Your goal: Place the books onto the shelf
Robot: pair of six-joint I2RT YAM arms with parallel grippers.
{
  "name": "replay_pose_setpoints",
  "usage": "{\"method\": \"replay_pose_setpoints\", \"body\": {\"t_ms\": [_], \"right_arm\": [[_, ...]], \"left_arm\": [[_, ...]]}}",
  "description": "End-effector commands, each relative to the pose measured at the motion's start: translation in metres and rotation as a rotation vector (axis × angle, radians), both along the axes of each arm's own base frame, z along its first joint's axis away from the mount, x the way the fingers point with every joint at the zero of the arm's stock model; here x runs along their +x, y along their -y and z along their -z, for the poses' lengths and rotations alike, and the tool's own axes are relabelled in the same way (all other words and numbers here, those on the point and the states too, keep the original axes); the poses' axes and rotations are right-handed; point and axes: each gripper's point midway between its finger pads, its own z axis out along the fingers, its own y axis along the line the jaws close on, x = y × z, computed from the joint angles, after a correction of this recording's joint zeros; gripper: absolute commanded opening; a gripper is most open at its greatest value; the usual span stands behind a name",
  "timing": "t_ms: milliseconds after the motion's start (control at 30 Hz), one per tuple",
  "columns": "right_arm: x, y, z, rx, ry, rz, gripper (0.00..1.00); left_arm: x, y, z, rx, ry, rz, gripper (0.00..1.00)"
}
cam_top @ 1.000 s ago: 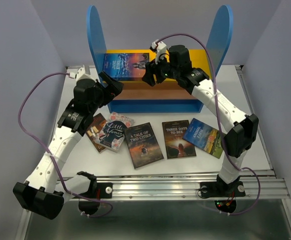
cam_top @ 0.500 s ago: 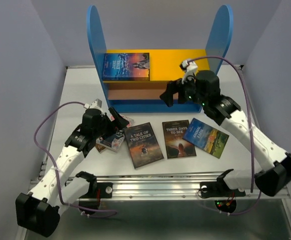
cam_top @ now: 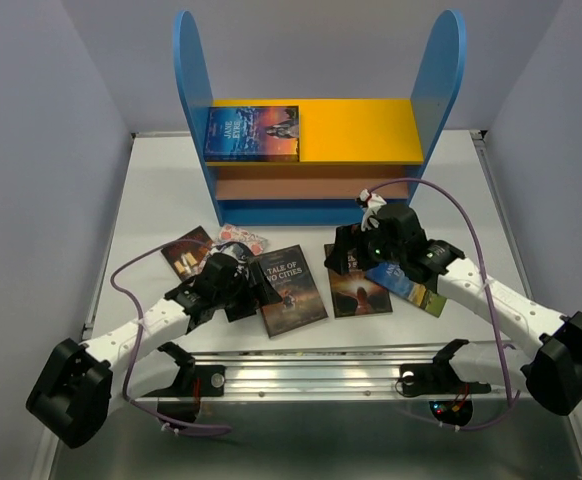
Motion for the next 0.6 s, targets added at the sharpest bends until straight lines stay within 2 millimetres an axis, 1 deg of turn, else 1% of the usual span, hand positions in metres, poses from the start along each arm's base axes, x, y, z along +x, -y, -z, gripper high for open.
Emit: {"method": "replay_pose_setpoints", "body": {"t_ms": [0,33,100,167,300,367,400,433,467,500,567], "right_arm": [[0.013,-0.009,-0.028,0.087,0.082,0.031,1.0],[0.014,-0.01,-0.03,0.096,0.09,0.033,1.0],[0.014,-0.009,-0.031,0.102,0.09,0.039,1.0],[0.013,-0.01,-0.034,0.112,0.092,0.041,1.0],[0.013,-0.01,-0.038,0.121,0.104,0.043,1.0],[0.014,-0.009,-0.041,0.125,0.111,0.045,1.0],[0.014,-0.009,-0.041,0.127,0.111,0.048,1.0],[0.014,-0.009,-0.042,0.129,0.114,0.048,1.0],[0.014,-0.01,-0.043,0.131,0.115,0.049,1.0],[0.015,-0.01,-0.043,0.131,0.114,0.051,1.0],[0.014,-0.009,-0.045,0.134,0.12,0.052,1.0]], "left_arm": [[0.008,-0.009,0.02,0.035,-0.003,-0.098,0.99],[0.006,-0.012,0.026,0.044,-0.014,-0.112,0.99],[0.008,-0.009,0.031,-0.011,0.012,-0.132,0.97],[0.01,-0.004,0.031,-0.061,0.037,-0.142,0.96],[0.018,-0.005,0.028,-0.072,0.089,-0.162,0.92],[0.02,-0.008,0.029,-0.072,0.095,-0.183,0.87],[0.018,-0.009,0.031,-0.073,0.096,-0.186,0.84],[0.019,-0.01,0.031,-0.074,0.098,-0.194,0.74],[0.02,-0.011,0.03,-0.08,0.108,-0.2,0.68],[0.02,-0.013,0.029,-0.082,0.117,-0.212,0.57],[0.021,-0.014,0.029,-0.087,0.126,-0.225,0.46]]}}
